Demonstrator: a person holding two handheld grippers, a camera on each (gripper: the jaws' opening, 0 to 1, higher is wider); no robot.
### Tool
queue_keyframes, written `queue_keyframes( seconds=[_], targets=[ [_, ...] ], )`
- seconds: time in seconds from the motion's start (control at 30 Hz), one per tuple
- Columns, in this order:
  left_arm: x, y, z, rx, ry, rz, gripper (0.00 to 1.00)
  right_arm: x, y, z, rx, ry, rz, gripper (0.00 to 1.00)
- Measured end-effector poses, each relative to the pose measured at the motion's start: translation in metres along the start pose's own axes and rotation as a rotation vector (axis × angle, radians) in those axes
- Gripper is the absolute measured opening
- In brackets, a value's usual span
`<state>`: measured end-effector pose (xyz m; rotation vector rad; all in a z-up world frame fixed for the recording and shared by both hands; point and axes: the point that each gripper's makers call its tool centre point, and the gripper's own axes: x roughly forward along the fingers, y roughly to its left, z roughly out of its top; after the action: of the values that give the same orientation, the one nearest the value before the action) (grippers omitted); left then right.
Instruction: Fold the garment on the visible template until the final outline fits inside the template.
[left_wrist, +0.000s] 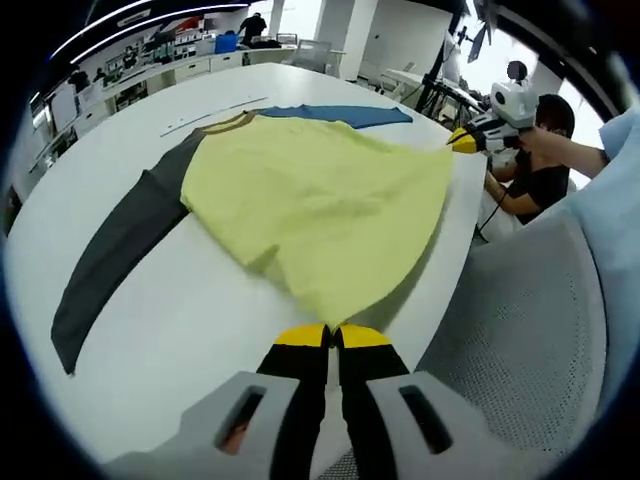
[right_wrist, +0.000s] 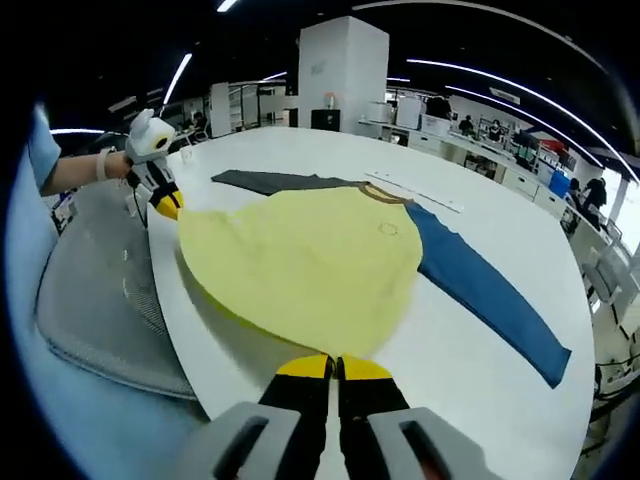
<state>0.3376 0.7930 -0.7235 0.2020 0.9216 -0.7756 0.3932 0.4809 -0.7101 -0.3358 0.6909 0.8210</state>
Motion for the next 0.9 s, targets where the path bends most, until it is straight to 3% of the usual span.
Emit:
queue_keyframes(
  seconds=[0.17, 0.3, 0.47, 0.6, 0.67, 0.8, 0.9],
  targets=[
    [-0.001, 0.002, 0.005, 0.118, 0.047, 0.041, 0.00, 0.004, 0.001, -0.006, -0.005, 0.018, 0.004, 0.00],
    [-0.011, 0.009, -0.004, 0.246, 0.129, 0.077, 0.00, 0.005, 0.000, -0.006, -0.004, 0.020, 0.007, 0.00],
    [-0.016, 0.004, -0.017, 0.299, 0.185, 0.062, 0.00, 0.007, 0.001, -0.007, 0.004, 0.024, 0.014, 0.00],
    [-0.011, 0.006, -0.040, 0.470, 0.341, 0.064, 0.00, 0.010, 0.004, -0.008, 0.009, 0.033, 0.030, 0.00],
    [-0.005, 0.005, -0.047, 0.523, 0.391, 0.057, 0.00, 0.011, 0.006, -0.009, 0.002, 0.038, 0.036, 0.00],
    [0.000, 0.009, -0.050, 0.627, 0.471, 0.101, 0.00, 0.010, 0.013, -0.013, -0.013, 0.061, 0.064, 0.00],
    [0.003, 0.003, -0.050, 0.693, 0.482, 0.102, 0.00, 0.009, 0.013, -0.017, -0.040, 0.079, 0.065, 0.00]
  ],
)
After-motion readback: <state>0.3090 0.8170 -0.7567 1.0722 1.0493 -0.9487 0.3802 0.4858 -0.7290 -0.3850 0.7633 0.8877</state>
